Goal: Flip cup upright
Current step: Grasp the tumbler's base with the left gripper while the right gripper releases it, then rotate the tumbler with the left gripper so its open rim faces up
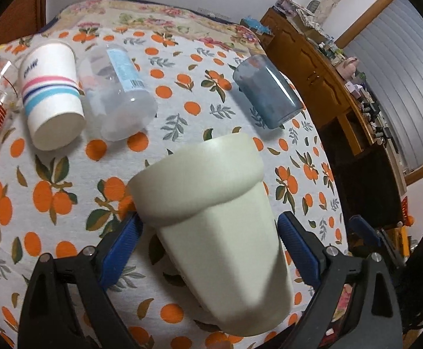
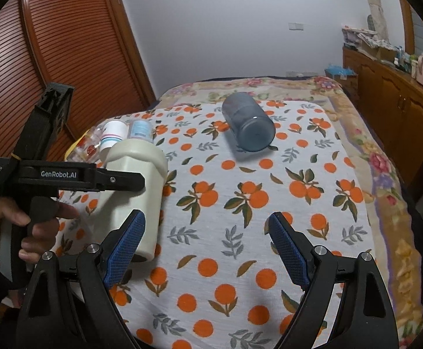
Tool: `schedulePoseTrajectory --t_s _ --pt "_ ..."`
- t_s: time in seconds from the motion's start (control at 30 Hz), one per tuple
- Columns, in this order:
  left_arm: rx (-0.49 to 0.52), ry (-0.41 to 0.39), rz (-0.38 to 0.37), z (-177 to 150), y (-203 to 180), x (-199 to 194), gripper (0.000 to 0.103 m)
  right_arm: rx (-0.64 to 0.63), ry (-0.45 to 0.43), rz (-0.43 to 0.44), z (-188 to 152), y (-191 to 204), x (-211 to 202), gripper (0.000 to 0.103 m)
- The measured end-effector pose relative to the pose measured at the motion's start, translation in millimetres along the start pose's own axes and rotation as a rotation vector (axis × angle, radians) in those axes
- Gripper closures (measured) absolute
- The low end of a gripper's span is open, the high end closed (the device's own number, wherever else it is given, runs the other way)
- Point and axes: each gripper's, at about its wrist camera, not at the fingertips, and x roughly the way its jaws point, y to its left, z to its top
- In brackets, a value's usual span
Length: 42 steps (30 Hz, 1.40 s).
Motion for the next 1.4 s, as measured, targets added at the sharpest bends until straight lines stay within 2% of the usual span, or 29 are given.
schedulePoseTrajectory --t_s 0.13,0.33,0.53,0.63,0.93,1.07,1.23,1.4 --pt "-0.047 0.040 -0.046 1.9 5.4 7.1 0.008 0.001 0.006 0.003 -2.2 0.5 1.3 0.015" --pt "-0.056 0.086 -0.068 5.4 3.1 15.8 0.010 0.004 0.007 0.001 -1.7 0.7 3.8 0.015" --pt "-0.056 0.129 -0.101 7.1 1.7 22.2 0.018 0.011 0.010 0.001 -2.0 -2.2 4.0 0.015" --pt "-0.013 0.093 -0.071 7.0 0.2 14.6 0.020 0.020 0.014 -0.005 -2.6 -6.3 5.1 0.015" --pt "0.183 -0.134 0.066 -1.1 -7.6 -32.5 0.024 0.039 0.017 -0.030 -0.8 -14.6 15.0 0.015" --pt "0.257 -0.207 0.118 -5.1 -10.2 -42.9 0.025 0.040 0.016 -0.035 1.7 -13.0 18.8 0.015" --pt "0.326 -0.262 0.148 -12.0 -16.2 -46.6 0.026 0.036 0.011 -0.033 3.5 -7.9 21.8 0.015" --pt "0.340 -0.274 0.160 -12.8 -13.1 -40.6 0.026 0.020 0.014 -0.043 4.3 -1.6 26.9 0.015"
